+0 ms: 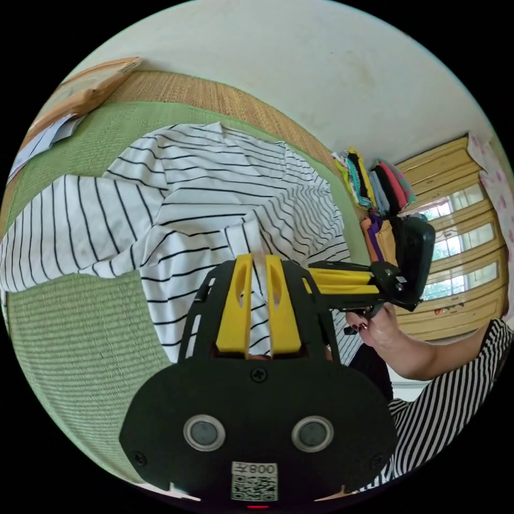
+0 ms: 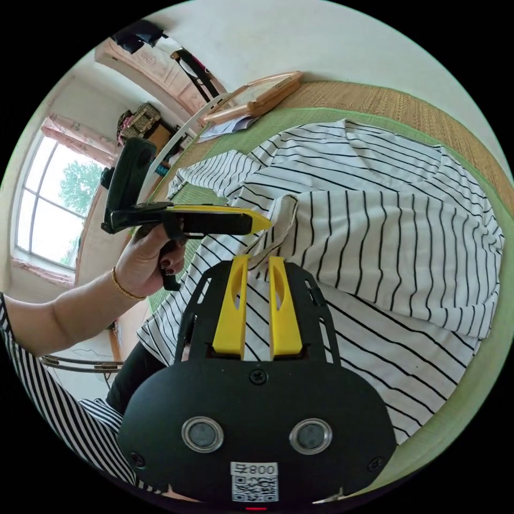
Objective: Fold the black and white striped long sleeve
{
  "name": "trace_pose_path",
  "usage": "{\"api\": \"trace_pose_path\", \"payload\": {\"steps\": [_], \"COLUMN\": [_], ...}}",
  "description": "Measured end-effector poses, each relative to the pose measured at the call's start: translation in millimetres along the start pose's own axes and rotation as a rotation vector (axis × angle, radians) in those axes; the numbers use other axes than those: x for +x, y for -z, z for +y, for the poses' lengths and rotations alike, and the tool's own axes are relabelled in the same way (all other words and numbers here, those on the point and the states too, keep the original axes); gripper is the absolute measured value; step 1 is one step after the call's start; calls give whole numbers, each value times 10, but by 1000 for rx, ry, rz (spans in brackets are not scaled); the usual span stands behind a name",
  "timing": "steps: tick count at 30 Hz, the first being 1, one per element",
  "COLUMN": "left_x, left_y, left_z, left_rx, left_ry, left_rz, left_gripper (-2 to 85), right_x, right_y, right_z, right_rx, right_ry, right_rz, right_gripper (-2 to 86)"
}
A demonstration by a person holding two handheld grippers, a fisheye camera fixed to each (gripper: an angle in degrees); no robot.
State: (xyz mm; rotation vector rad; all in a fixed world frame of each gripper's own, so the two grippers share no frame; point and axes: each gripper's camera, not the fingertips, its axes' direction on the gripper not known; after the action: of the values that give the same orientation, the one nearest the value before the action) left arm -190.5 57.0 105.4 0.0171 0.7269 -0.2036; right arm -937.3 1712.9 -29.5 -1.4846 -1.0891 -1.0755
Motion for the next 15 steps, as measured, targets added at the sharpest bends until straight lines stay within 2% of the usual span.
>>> {"api": "trace_pose_path", "payload": {"steps": [2, 6, 11, 15], "left_x": [-88, -319, -487, -503], "left_y": [38, 179, 120, 12], "left_z": [23, 112, 40, -88], "left_rx": [23, 102, 95, 66], "left_ry": [41, 90, 136, 150], "left_rz": [-23, 76, 123, 113], "left_gripper": [48, 72, 99, 74], "right_x": [-112, -463, -454, -481], "right_y": [-72, -277, -300, -120], "right_z": [-60, -133, -57, 68], "right_rx": [-13, -59, -63, -13], "right_ry": [38, 142, 106, 97], "right_rz": [-52, -41, -80, -6], "right_gripper": [66, 61, 61, 71]}}
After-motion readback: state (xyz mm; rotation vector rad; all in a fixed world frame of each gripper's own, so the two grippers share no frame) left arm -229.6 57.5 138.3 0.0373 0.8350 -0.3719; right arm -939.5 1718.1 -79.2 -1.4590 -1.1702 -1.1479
